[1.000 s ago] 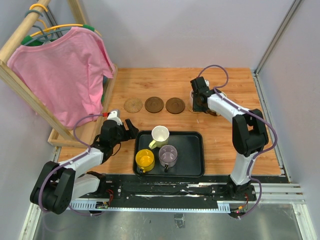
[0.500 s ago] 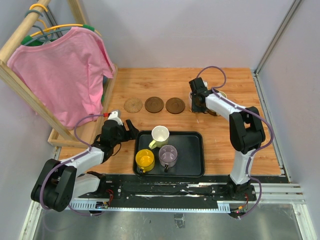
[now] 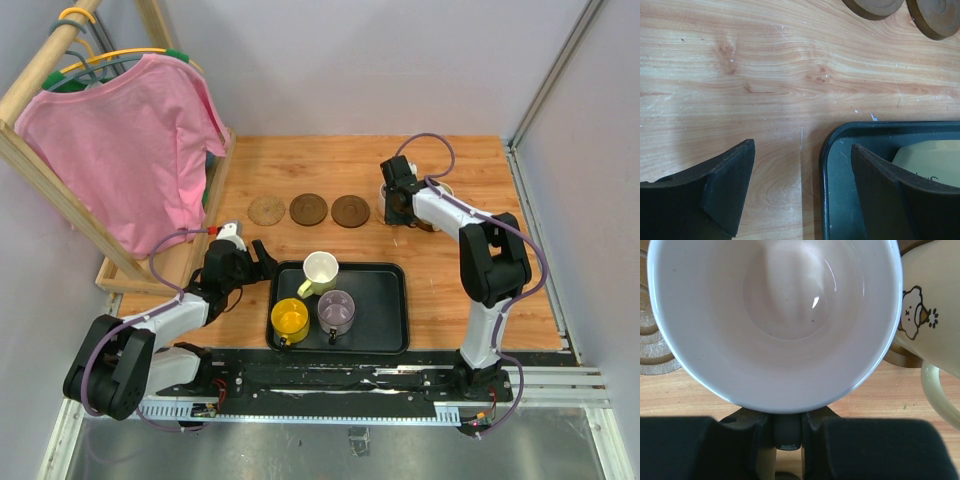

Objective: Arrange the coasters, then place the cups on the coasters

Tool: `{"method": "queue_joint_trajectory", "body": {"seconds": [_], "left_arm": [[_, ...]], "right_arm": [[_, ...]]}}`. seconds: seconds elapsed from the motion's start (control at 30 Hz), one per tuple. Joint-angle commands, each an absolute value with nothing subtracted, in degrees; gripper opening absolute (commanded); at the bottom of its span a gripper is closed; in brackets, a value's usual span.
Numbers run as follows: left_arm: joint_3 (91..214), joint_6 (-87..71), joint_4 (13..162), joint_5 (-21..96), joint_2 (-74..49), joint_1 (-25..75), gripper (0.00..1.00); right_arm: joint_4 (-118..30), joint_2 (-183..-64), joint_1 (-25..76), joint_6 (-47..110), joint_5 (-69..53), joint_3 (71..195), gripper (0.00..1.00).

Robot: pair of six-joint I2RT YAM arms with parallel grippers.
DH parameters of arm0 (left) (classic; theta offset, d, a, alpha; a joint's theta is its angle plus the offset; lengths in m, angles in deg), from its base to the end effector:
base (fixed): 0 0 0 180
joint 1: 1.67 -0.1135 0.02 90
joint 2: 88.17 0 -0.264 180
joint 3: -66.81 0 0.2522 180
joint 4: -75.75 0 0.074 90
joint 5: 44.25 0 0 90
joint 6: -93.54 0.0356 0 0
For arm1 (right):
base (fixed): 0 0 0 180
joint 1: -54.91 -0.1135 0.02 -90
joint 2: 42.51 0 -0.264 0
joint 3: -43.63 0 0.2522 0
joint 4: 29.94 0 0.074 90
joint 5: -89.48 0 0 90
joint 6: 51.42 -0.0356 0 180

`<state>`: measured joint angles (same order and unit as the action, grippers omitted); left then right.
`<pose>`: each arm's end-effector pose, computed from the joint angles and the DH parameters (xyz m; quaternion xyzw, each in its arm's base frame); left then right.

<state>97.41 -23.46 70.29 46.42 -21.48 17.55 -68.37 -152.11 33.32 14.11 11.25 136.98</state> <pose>0.2019 -0.0699 0.1516 -0.0618 0.8665 -0.1897 0.4575 0.3873 0.1454 0.2028 0.0549 0.9468 0.0281 0.3159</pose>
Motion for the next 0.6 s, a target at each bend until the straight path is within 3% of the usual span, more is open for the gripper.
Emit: {"method": "queue_joint_trajectory", "body": {"seconds": [0.0, 0.37, 0.57], "left_arm": [[98.82, -22.61, 68.85, 45.84, -21.15, 17.84, 0.81], [99.05, -22.58, 68.99, 45.91, -21.09, 17.79, 0.81], [99.08, -22.61, 68.73, 45.93, -20.73, 17.81, 0.81]], "right_arm": [[-65.3, -149.9, 34.11, 12.74, 11.87, 135.9, 0.01], [-64.88, -149.75, 34.15, 12.46, 10.11, 134.56, 0.01], [-65.17, -148.8, 34.1, 12.25, 8.85, 134.03, 0.06]]}}
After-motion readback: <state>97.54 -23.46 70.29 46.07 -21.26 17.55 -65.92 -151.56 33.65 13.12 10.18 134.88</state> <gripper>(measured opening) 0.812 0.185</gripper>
